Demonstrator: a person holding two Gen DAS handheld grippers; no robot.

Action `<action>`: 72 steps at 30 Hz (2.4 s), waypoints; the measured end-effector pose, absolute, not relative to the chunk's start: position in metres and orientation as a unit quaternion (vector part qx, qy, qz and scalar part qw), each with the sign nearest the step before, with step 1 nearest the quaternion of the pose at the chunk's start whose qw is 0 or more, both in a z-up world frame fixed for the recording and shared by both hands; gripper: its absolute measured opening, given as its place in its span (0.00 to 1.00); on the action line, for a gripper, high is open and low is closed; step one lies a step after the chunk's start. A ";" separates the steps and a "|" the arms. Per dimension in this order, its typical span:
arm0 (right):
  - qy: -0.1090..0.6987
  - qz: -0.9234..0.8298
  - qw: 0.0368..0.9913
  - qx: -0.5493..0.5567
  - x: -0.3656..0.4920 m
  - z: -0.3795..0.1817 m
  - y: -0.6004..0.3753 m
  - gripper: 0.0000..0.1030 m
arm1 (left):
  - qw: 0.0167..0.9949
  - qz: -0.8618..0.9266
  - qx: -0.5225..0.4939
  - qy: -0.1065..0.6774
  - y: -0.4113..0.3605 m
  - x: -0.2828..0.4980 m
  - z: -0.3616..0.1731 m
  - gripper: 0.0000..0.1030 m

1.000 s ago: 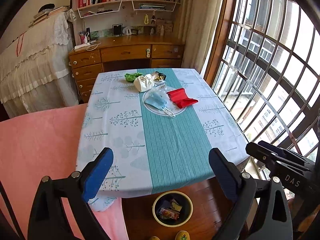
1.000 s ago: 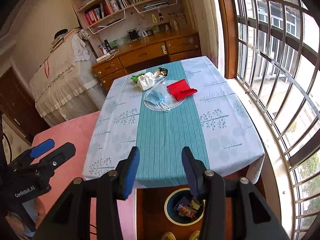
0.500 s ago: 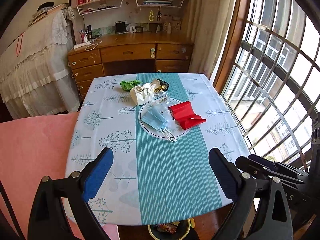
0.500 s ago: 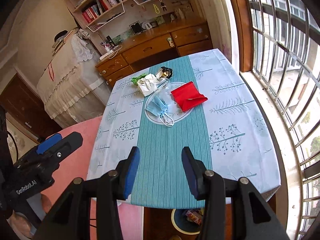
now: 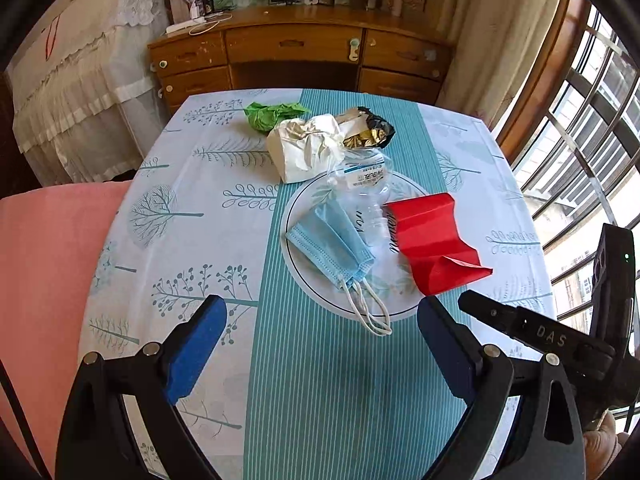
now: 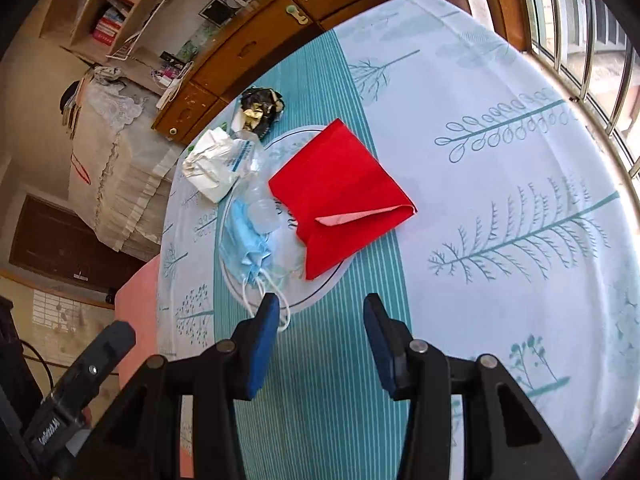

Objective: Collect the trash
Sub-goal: 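Grasp the blue face mask with the left tool while the right grasps the red paper, then carry the blue mask and red paper over the bin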

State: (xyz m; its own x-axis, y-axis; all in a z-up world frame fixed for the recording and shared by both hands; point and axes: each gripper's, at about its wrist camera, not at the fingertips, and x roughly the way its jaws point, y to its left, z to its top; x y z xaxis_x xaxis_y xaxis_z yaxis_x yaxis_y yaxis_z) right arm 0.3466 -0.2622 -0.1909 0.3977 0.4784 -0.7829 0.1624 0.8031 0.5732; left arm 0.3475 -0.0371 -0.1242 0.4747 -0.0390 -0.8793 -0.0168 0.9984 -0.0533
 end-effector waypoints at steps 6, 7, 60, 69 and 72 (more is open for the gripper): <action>0.552 0.082 0.764 0.324 0.377 -0.212 -0.265 0.43 | 0.851 0.008 -0.030 0.524 -0.036 0.369 -0.145 0.92; 0.550 0.083 0.763 0.329 0.381 -0.213 -0.265 0.43 | 0.850 0.009 -0.034 0.525 -0.035 0.373 -0.147 0.92; 0.442 0.080 0.873 0.188 0.175 -0.076 -0.228 0.09 | 0.827 -0.087 -0.068 0.550 0.031 0.254 -0.119 0.05; 0.423 0.060 0.882 0.197 0.042 -0.047 -0.171 0.09 | 0.828 -0.180 -0.016 0.530 0.063 0.135 -0.077 0.05; 0.441 0.064 0.876 0.181 0.014 -0.049 -0.152 0.09 | 0.818 -0.204 -0.002 0.538 0.065 0.102 -0.080 0.05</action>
State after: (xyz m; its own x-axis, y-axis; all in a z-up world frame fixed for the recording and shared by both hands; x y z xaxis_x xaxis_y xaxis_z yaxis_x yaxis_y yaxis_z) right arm 0.0139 -0.1516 -0.0490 0.6022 0.2722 -0.7505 0.0480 0.9260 0.3744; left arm 0.1024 0.0651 -0.0802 0.3378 -0.3357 -0.8793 0.3307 0.9170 -0.2230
